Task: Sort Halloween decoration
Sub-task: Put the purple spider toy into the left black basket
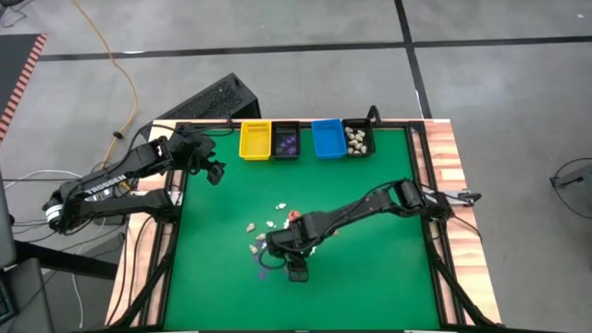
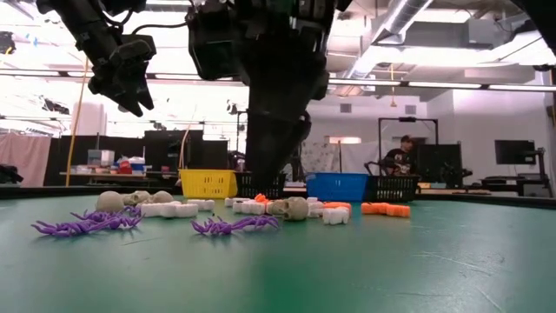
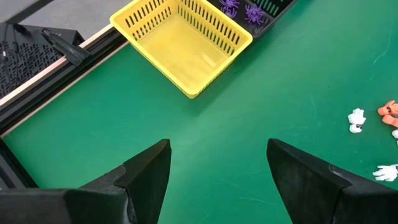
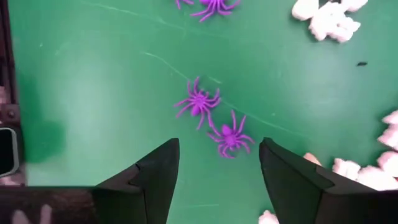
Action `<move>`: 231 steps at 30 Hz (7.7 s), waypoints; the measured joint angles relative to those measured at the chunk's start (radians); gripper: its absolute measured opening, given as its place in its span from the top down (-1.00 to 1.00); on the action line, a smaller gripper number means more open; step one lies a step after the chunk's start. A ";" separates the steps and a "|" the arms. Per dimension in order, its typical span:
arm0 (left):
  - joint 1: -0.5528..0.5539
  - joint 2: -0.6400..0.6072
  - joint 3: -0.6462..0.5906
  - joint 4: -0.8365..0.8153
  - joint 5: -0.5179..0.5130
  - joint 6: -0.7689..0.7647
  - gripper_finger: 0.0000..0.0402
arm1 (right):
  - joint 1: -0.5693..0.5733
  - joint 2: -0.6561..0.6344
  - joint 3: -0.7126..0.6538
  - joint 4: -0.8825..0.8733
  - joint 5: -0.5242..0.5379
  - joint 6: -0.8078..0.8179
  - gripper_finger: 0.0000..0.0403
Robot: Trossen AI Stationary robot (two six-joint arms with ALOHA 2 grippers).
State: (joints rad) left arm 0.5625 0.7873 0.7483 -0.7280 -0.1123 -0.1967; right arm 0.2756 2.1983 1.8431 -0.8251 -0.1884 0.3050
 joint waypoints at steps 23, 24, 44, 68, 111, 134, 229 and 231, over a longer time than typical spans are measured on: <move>0.000 0.000 0.000 0.000 0.000 -0.002 -0.28 | 0.028 -0.002 -0.033 0.058 0.089 -0.026 -0.24; 0.000 0.000 0.000 0.000 0.000 -0.002 -0.28 | 0.028 -0.002 -0.033 0.060 0.089 -0.026 -0.24; 0.000 0.000 0.000 0.000 -0.004 -0.001 -0.28 | 0.053 0.047 -0.032 0.058 0.138 -0.017 -0.16; 0.000 0.000 0.000 0.000 -0.005 -0.001 -0.28 | 0.050 0.048 -0.032 0.047 0.135 0.078 0.90; 0.000 0.000 0.000 0.000 -0.004 0.013 -0.28 | -0.013 0.047 0.217 -0.152 0.139 -0.073 -0.22; 0.000 0.000 0.000 0.000 -0.004 -0.009 -0.28 | 0.016 0.131 0.113 -0.059 0.165 -0.065 -0.18; 0.000 0.000 0.000 0.000 -0.008 -0.017 -0.28 | -0.145 0.114 0.332 -0.243 0.242 -0.130 0.92; 0.000 0.000 0.000 0.000 -0.008 -0.017 -0.28 | -0.188 0.114 0.362 -0.270 0.242 -0.179 0.92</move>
State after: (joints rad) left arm 0.5625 0.7876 0.7481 -0.7277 -0.1204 -0.2134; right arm 0.0876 2.3123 2.2054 -1.0948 0.0535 0.1264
